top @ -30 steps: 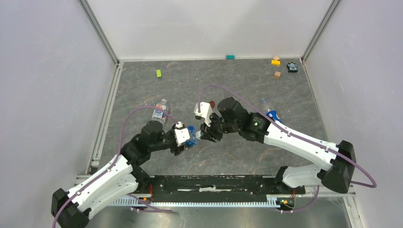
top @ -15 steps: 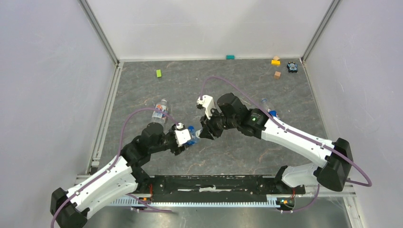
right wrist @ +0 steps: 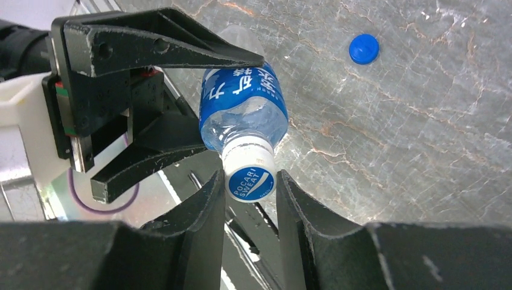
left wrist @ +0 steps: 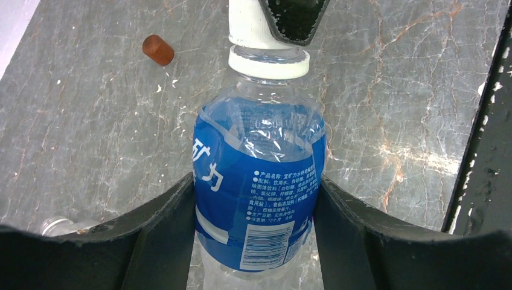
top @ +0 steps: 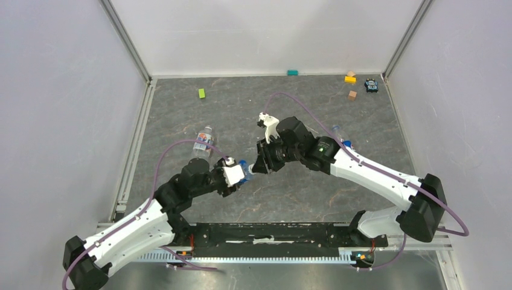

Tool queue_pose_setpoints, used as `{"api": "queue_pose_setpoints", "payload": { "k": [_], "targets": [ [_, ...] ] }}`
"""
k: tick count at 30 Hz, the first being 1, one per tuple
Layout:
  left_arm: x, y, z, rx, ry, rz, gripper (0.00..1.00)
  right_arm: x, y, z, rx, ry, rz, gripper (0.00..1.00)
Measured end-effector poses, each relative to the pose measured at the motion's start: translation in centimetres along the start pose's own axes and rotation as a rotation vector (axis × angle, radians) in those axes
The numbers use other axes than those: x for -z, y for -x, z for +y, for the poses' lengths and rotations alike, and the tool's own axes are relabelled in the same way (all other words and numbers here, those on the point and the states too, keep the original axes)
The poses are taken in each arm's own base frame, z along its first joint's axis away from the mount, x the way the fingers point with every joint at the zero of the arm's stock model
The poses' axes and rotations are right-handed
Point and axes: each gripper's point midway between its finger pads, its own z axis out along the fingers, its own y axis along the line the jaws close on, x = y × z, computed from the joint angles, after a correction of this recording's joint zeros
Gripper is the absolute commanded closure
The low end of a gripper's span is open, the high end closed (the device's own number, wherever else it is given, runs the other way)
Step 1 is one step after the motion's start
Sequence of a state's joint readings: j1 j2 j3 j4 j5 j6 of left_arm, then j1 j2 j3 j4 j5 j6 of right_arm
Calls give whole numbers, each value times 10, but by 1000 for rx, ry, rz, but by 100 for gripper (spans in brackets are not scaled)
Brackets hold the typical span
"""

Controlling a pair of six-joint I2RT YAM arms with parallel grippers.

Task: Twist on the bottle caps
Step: Screw the bottle cap onto the plastic bottle.

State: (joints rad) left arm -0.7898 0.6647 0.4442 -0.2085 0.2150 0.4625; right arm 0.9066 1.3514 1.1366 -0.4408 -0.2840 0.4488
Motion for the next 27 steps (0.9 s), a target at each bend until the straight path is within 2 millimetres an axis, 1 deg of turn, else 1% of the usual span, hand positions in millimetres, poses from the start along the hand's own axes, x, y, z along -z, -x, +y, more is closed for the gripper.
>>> {"api": "queue_pose_setpoints", "payload": {
  "k": [2, 7, 11, 13, 16, 18, 20, 23, 27],
  "targets": [
    [0, -1, 0, -2, 4, 3, 98, -1, 0, 0, -41, -8, -5, 97],
    [0, -4, 1, -6, 18, 16, 98, -5, -1, -2, -145, -33, -10, 87],
    [-1, -8, 1, -13, 23, 31, 98, -8, -4, -6, -228, -55, -29, 73],
    [-1, -7, 0, -19, 21, 28, 98, -6, -4, -7, -250, -66, -41, 63],
    [-1, -4, 1, -23, 25, 15, 98, -3, -1, -6, -266, -73, -59, 45],
    [-2, 0, 1, -29, 22, -3, 98, -3, 1, -6, -275, -78, -69, 35],
    [-4, 7, -1, -37, 9, -33, 98, -3, 3, -7, -275, -84, -78, 28],
    [-4, 13, -2, -43, 3, -55, 98, -1, 8, -8, -265, -91, -103, 22],
    [-5, 15, -3, -44, -4, -66, 98, 16, 22, -5, -216, -91, -172, 15]
  ]
}}
